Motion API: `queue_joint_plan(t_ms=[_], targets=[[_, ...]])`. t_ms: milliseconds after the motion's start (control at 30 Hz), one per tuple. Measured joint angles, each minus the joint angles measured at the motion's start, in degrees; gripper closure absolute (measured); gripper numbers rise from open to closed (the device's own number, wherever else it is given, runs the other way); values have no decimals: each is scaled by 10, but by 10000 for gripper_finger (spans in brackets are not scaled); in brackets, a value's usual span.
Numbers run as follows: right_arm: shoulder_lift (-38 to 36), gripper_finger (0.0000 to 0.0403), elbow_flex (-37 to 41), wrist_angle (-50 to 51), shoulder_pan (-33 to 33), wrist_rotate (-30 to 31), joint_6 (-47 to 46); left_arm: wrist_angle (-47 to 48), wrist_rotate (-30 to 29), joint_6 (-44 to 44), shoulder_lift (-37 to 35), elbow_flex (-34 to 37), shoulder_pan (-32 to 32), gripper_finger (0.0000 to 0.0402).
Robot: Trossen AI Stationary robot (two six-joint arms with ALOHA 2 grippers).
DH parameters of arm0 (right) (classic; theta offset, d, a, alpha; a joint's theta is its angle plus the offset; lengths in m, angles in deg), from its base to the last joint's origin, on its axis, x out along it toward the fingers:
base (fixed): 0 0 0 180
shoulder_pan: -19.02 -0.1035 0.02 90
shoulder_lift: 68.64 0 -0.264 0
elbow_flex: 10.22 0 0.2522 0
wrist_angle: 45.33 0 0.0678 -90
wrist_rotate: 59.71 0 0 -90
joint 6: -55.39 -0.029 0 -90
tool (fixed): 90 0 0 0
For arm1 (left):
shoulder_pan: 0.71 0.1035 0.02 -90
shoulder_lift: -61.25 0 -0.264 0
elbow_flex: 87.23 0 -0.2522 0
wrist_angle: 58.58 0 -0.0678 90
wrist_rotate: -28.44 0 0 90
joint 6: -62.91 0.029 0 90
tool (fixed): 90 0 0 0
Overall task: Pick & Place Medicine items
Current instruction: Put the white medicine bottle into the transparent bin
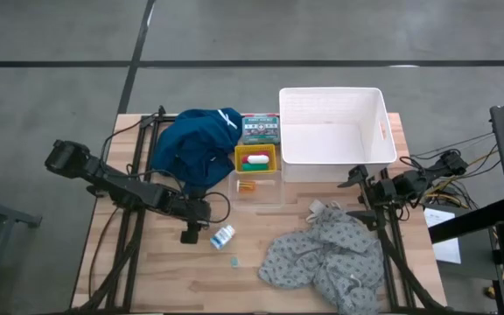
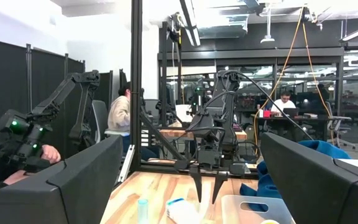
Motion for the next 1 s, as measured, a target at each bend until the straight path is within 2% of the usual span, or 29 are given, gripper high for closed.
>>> queue_joint_plan(t_ms=[367,433,500,633,767,1000], targets=[[0,23,0,0,0,0,0,-10,0,-2,-1,0,0,263],[0,23,0,0,0,0,0,-8,0,-28,-6,-9,0,262],[0,23,0,0,0,0,0,0,-5,-90,-14,-28,1,261],[0,23,0,0,0,0,0,46,-50,-241,-23,-86,1,261],[0,23,0,0,0,0,0,74,-74,-263,-16,-148,-5,261],[0,23,0,0,0,0,0,88,-157,-282,23,-224,-10,261]])
